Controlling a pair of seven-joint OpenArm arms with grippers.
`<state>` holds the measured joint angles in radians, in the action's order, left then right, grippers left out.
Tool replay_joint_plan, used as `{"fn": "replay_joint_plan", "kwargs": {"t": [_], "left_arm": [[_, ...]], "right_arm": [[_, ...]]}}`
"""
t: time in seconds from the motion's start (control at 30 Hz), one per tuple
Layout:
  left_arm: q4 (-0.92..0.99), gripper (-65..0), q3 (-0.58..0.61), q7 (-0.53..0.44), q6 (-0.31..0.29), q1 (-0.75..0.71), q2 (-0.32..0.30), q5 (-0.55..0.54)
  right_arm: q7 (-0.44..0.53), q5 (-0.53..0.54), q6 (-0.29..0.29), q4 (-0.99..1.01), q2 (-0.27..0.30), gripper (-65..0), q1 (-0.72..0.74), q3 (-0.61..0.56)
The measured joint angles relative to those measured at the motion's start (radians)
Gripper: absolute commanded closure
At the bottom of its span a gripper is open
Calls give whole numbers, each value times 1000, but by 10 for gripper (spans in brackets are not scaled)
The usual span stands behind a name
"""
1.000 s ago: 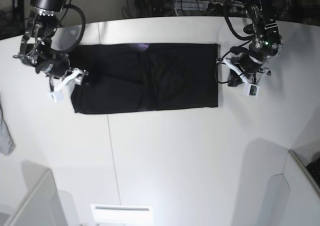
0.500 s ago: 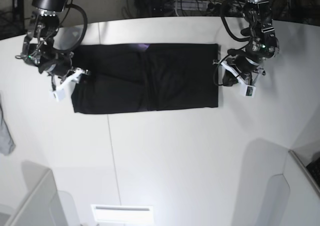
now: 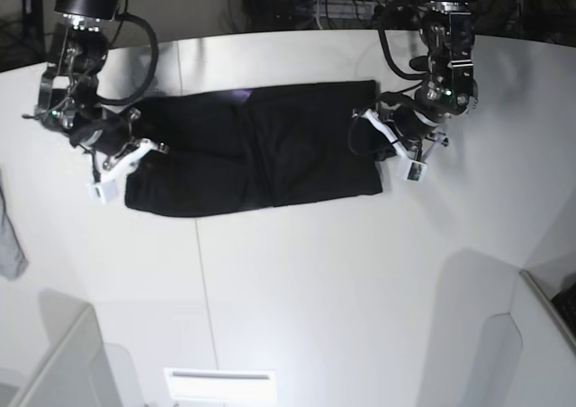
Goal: Fold the T-shirt properly
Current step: 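Grasp the strip's other end with the right gripper, then fold the held end with the right gripper over onto the stack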
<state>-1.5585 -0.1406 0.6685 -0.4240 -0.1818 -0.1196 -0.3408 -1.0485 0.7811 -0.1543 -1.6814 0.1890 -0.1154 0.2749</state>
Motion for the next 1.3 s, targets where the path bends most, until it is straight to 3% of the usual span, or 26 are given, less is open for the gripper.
{"fn": "replay_joint_plan", "kwargs": {"t": [0.3,0.43,0.67,0.9,1.3], "left_arm": [[-1,0,5,15,-2,13,0,4],[-1,0,5,15,-2,14,-2,4],[-2,0,5,12,-2,10,-3,3],[-2,0,5,12,-2,9,-6,3],[-2,0,5,7,-2,3,-6,0]], "right_arm": [[0,0,229,-205,-6,0,-13,-225],[2,7,299,-262,-7,0,-8,-307],[5,2,316,-284,-8,0,0,-394],[-4,5,316,-315,-72,0,1,-408],[0,2,319,-315,-105,0,13,-575]]}}
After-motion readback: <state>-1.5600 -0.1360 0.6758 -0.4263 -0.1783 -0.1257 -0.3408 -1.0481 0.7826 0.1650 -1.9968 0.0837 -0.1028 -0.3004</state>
